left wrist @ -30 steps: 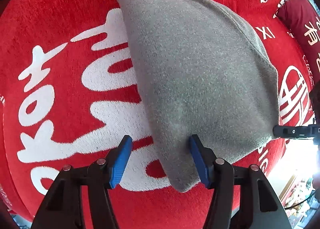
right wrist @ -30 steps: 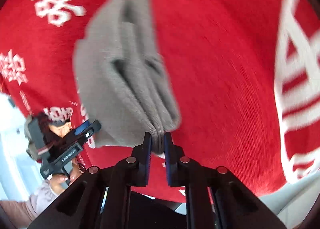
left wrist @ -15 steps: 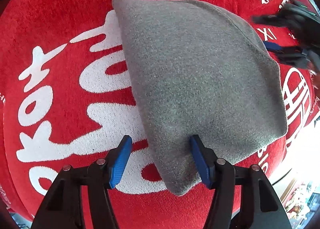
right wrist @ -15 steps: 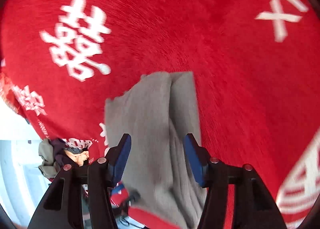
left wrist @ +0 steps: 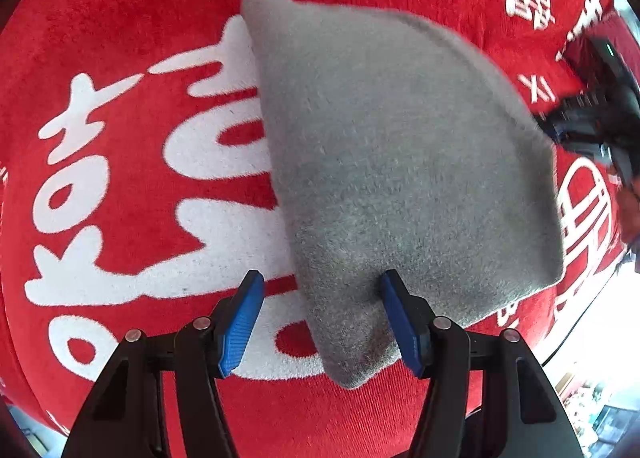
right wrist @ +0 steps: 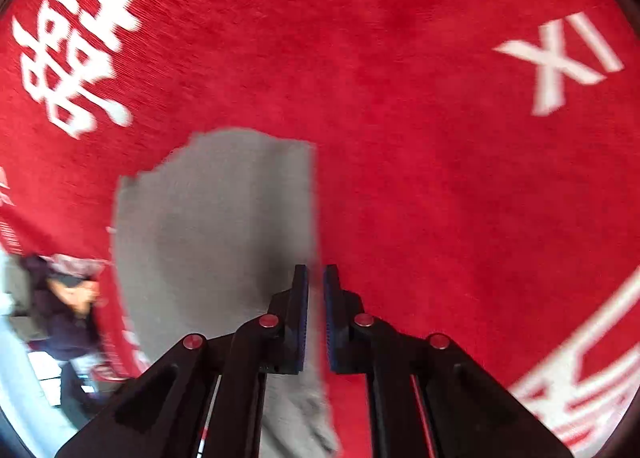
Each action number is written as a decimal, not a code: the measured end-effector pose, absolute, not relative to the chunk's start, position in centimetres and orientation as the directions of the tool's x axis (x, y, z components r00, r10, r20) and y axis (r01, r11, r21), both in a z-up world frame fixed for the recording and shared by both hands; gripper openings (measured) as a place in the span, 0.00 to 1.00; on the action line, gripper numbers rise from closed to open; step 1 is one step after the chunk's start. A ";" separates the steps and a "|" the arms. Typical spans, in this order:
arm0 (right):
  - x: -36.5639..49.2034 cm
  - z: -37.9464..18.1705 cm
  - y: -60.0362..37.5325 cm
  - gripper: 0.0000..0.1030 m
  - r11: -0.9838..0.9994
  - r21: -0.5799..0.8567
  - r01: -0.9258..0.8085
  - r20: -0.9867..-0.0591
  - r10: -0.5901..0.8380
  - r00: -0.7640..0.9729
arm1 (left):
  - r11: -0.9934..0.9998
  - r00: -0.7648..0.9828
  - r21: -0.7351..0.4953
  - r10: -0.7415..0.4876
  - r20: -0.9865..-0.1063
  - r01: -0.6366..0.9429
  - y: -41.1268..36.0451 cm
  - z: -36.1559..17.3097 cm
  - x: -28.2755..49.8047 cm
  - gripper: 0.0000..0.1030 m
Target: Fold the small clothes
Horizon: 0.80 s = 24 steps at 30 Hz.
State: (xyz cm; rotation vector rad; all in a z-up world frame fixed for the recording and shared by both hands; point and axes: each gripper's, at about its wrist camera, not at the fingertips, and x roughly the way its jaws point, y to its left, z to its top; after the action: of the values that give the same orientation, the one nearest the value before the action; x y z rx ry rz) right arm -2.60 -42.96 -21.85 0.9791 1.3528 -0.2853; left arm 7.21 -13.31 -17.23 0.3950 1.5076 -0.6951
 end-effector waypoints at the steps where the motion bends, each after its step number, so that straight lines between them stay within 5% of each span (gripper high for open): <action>1: -3.3 -21.1 -42.9 0.12 0.577 0.446 0.684 -0.891 0.357 0.279 | 0.756 -0.069 -0.182 -0.179 -0.981 0.629 -13.1 -16.8 7.5 0.60; 10: -1.6 -15.9 -36.5 0.12 0.619 0.591 0.518 -0.807 0.443 0.391 | 0.780 -0.063 -0.157 -0.150 -0.987 0.606 -13.2 -16.6 9.6 0.60; 15: -0.4 -18.8 -35.0 0.10 0.680 0.490 0.545 -0.870 0.420 0.258 | 0.787 -0.065 -0.149 -0.137 -0.988 0.599 -14.0 -17.1 8.9 0.60; 17: -1.1 -19.7 -35.4 0.08 0.649 0.497 0.576 -0.865 0.423 0.271 | 0.789 -0.069 -0.151 -0.137 -0.988 0.595 -13.9 -17.3 8.8 0.68; 18: -1.6 -19.8 -35.6 0.08 0.634 0.509 0.583 -0.859 0.423 0.289 | 0.793 -0.065 -0.145 -0.132 -0.989 0.592 -13.7 -17.3 8.8 0.84; 19: -1.8 -19.8 -35.7 0.08 0.631 0.511 0.584 -0.858 0.423 0.293 | 0.796 -0.059 -0.140 -0.130 -0.990 0.589 -13.6 -17.3 8.8 0.89; 24: -2.0 -19.2 -35.5 0.08 0.649 0.491 0.582 -0.869 0.409 0.278 | 0.804 -0.081 -0.140 -0.115 -0.990 0.578 -13.2 -17.8 9.0 0.89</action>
State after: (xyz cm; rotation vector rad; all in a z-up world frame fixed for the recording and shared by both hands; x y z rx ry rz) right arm -2.03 -35.45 -19.25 0.9289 1.3395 -0.1420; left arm 8.97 -13.21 -17.75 0.3826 1.5546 -0.5974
